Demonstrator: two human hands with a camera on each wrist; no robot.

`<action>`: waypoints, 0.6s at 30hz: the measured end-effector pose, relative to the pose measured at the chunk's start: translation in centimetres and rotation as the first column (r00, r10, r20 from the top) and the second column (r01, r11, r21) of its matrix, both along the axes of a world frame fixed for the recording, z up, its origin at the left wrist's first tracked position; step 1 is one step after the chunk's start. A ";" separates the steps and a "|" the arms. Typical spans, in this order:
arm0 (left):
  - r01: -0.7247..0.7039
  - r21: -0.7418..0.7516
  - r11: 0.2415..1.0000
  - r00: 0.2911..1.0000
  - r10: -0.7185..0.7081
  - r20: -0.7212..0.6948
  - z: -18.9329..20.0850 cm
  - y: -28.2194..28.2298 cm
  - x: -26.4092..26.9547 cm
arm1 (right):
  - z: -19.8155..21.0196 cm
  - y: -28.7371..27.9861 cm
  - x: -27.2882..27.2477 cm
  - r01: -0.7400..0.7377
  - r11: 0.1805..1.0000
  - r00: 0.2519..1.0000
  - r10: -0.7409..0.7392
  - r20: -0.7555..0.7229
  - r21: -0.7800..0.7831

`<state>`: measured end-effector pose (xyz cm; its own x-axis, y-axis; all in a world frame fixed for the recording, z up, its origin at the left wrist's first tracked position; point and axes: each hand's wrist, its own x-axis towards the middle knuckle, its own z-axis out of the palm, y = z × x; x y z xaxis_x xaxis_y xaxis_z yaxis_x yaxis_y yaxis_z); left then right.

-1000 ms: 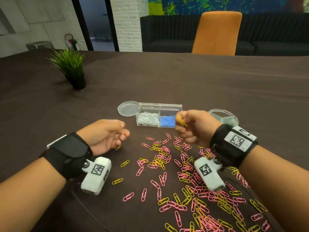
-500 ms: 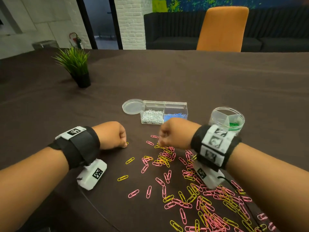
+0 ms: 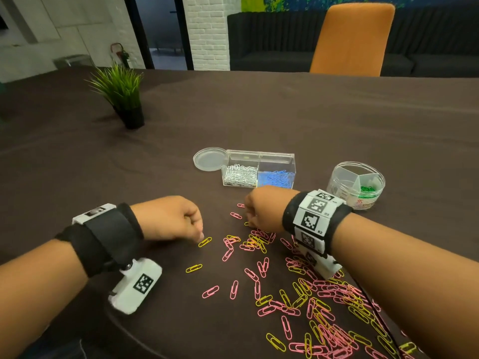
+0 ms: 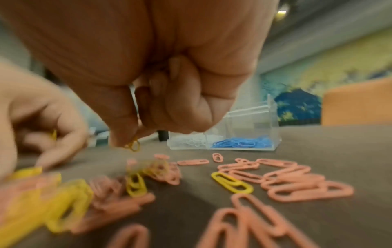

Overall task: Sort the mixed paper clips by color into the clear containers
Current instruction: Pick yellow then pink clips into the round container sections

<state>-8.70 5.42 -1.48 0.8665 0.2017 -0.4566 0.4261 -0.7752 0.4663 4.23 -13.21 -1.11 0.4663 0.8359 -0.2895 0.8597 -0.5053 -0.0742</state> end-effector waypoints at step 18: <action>-0.095 -0.897 0.432 0.958 0.284 0.036 1.0 -2.7 2.9 | 5.0 -16.8 12.1 0.998 0.046 0.019 0.404 -0.915 0.040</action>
